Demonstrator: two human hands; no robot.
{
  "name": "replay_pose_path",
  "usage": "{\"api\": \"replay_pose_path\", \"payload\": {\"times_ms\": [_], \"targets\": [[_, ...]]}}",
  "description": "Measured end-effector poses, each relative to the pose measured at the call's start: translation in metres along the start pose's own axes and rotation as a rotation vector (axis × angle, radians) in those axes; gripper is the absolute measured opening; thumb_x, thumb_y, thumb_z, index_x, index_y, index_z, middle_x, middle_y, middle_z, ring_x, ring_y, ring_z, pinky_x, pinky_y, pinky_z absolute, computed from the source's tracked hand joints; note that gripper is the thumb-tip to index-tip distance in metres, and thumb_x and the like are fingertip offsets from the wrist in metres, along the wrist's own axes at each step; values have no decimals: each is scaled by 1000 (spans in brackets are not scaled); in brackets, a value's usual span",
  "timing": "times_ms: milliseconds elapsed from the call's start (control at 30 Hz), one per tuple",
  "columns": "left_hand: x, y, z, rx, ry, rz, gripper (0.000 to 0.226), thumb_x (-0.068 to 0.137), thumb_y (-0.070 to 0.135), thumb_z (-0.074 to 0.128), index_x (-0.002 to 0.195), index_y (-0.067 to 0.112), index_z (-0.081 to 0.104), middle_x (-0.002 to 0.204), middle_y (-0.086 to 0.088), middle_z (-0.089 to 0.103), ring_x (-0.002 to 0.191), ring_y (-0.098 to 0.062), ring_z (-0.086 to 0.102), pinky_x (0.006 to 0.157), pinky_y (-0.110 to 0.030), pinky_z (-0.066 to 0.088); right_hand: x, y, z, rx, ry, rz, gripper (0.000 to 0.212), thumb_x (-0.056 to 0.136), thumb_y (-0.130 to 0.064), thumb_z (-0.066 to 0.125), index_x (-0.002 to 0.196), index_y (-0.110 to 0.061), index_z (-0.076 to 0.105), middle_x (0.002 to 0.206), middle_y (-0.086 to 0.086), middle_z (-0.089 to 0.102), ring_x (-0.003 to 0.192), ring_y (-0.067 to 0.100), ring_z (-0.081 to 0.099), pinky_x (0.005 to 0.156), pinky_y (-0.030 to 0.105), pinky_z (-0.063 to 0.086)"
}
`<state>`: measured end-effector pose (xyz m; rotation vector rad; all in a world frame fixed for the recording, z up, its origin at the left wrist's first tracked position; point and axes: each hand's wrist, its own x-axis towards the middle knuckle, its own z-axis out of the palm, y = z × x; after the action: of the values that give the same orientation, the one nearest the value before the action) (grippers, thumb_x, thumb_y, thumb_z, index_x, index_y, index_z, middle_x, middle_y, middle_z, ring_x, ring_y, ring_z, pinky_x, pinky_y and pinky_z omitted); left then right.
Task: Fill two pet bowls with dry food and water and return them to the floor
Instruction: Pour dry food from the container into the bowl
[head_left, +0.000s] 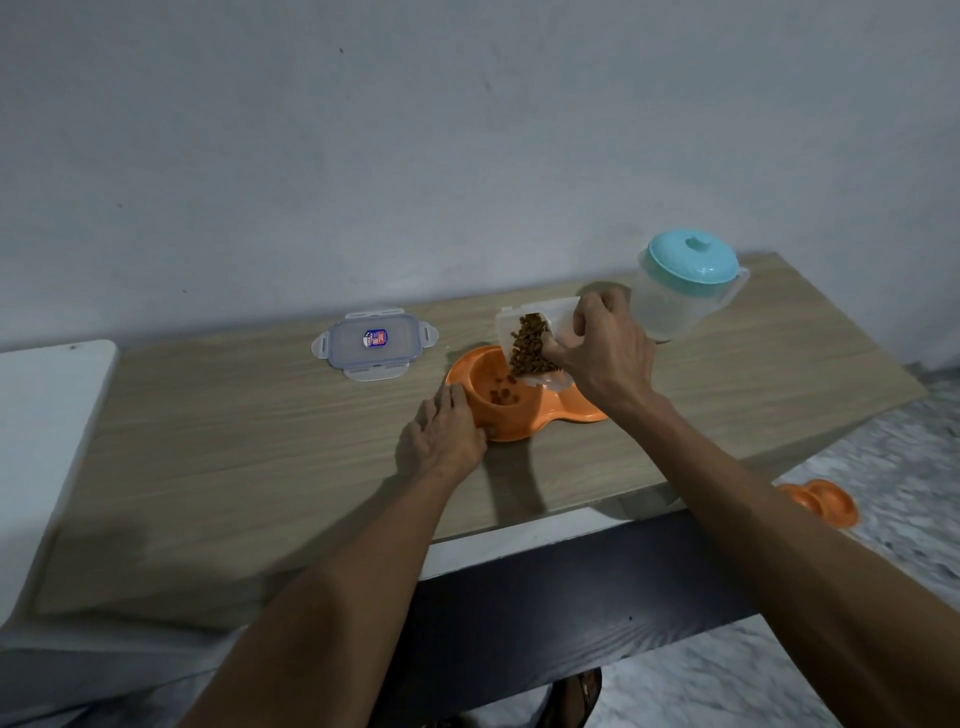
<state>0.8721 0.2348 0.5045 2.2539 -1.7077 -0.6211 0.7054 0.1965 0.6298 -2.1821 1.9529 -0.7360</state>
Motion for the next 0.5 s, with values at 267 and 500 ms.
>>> {"api": "replay_pose_path", "payload": {"times_ms": [267, 500], "targets": [[-2, 3, -3, 17, -4, -14, 74, 88, 33, 65, 148, 18, 24, 155, -4, 31, 137, -30, 33, 109, -49, 32, -1, 0, 2, -30, 7, -32, 42, 76, -45, 72, 80, -19, 39, 99, 5, 48, 73, 26, 50, 55, 36, 39], [-4, 4, -4, 1, -15, -17, 75, 89, 30, 65, 149, 17, 22, 155, -4, 31, 139, -29, 32, 111, -51, 31, 0, 2, 2, -37, 22, -43, 41, 77, -44, 72, 82, -18, 42, 102, 5, 50, 74, 24, 48, 55, 35, 39]]}}
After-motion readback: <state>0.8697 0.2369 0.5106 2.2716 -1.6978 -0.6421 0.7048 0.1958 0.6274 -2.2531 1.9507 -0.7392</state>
